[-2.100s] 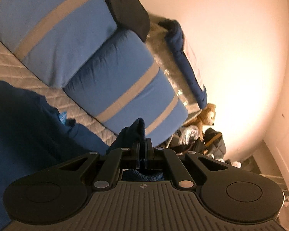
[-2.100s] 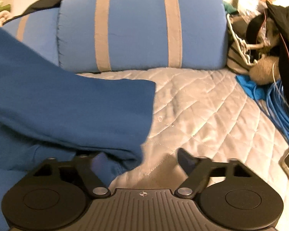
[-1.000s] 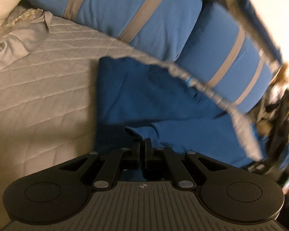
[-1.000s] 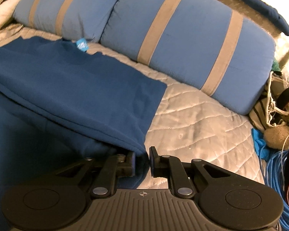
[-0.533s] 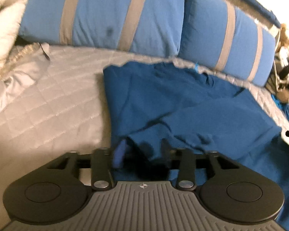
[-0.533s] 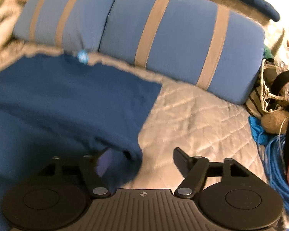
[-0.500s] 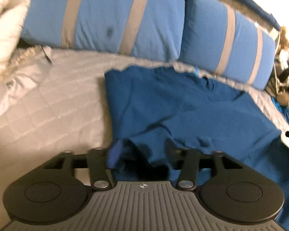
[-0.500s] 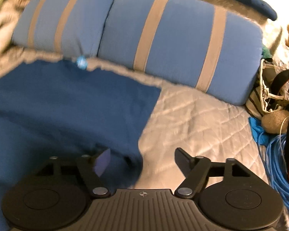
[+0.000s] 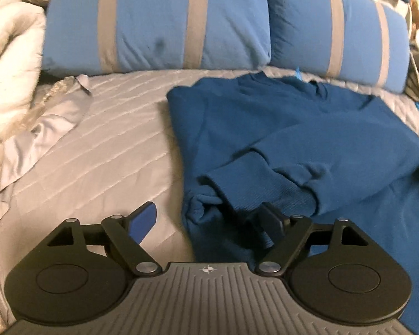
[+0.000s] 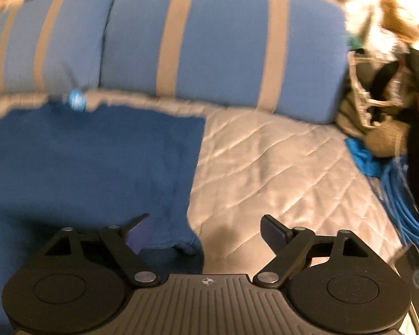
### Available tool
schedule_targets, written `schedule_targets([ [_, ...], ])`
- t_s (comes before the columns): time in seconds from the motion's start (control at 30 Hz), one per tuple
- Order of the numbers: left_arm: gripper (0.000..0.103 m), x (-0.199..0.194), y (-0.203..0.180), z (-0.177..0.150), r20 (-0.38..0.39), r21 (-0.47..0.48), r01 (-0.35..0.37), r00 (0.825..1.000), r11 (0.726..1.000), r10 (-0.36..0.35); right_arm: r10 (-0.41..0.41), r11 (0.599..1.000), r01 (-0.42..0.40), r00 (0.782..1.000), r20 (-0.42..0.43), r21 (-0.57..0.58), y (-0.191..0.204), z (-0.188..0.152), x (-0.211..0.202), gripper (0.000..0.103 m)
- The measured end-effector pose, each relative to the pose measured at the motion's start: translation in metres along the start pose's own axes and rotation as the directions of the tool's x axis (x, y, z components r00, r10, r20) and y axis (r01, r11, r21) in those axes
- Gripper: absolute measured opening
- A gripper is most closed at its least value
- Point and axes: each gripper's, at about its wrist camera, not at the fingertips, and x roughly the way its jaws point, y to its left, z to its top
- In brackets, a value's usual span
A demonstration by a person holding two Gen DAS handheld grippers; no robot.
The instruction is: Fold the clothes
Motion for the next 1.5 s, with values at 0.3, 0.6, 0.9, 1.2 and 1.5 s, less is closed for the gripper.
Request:
schedule_targets([
  [0.3, 0.08, -0.056, 0.01, -0.02, 0.063, -0.038, -0.004, 0.998, 0.999, 0.007, 0.085, 0.995, -0.09, 0.991, 0.104, 0.051, -0.036, 0.014, -0.087, 0.103],
  [0.6, 0.08, -0.117, 0.047, -0.044, 0.058, -0.136, 0.182, 0.983, 0.974, -0.175, 0.15, 0.987, -0.157, 0.979, 0.135, 0.042, -0.071, 0.008, -0.159, 0.103],
  [0.9, 0.08, -0.136, 0.076, -0.093, -0.011, -0.305, 0.438, 0.886, 0.846, -0.463, 0.094, 0.994, -0.101, 0.983, 0.155, 0.037, -0.103, 0.002, -0.213, 0.103],
  [1.2, 0.07, -0.109, 0.071, -0.159, 0.018, -0.567, 0.566, 0.735, 0.599, -0.678, 0.07, 0.992, -0.082, 0.991, 0.117, 0.1, -0.114, -0.029, -0.218, 0.103],
  [1.5, 0.019, -0.11, 0.064, -0.182, 0.081, -0.663, 0.565, 0.706, 0.491, -0.704, 0.107, 0.985, -0.114, 0.992, 0.065, 0.131, -0.106, -0.057, -0.212, 0.103],
])
